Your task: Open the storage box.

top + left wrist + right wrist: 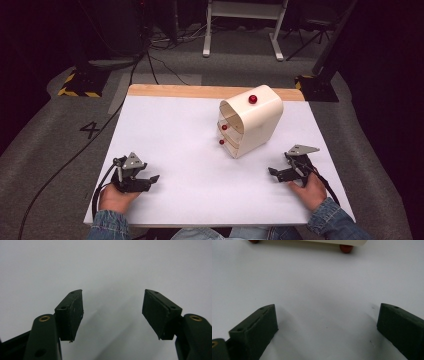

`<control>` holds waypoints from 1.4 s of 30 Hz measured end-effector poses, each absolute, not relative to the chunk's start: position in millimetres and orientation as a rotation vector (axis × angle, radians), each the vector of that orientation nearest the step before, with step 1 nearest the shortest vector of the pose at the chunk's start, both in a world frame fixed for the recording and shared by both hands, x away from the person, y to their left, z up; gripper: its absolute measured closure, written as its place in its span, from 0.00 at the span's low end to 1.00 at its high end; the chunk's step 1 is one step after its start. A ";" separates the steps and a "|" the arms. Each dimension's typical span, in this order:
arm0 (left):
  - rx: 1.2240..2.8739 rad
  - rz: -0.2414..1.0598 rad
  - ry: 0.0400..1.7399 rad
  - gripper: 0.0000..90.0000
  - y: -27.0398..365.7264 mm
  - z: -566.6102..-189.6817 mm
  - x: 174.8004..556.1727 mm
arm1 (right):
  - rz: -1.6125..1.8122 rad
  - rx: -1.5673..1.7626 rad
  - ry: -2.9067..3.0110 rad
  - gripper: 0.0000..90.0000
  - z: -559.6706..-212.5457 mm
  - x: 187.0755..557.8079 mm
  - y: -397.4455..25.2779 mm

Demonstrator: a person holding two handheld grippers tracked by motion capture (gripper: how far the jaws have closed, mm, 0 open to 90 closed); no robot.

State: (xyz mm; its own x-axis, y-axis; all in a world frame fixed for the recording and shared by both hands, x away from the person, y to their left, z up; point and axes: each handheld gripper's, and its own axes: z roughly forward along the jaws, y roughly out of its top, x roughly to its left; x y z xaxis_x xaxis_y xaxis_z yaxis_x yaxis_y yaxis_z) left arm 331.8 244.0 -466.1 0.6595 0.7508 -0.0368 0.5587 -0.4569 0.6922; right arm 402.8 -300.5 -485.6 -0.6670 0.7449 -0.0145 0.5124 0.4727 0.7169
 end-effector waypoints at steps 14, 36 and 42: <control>2.037 0.468 0.867 0.40 201.1 -417.0 343.1 | 1.005 1.064 2.399 0.03 -485.6 402.6 -300.5; 2.035 0.251 0.731 0.46 125.7 -412.1 408.2 | 1.004 1.063 2.399 0.03 -485.6 402.4 -300.5; 1.989 0.230 0.692 0.52 112.0 -427.1 423.5 | 1.004 1.063 2.399 0.03 -485.6 402.4 -300.5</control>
State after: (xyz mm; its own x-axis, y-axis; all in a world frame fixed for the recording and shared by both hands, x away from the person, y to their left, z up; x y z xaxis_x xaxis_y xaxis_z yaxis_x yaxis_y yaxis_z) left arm 423.5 112.0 -427.1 0.8197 0.5593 -0.1237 0.3735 -0.3582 0.8557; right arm 402.4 -300.5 -485.6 -0.6670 0.7449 -0.0154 0.5117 0.4730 0.7172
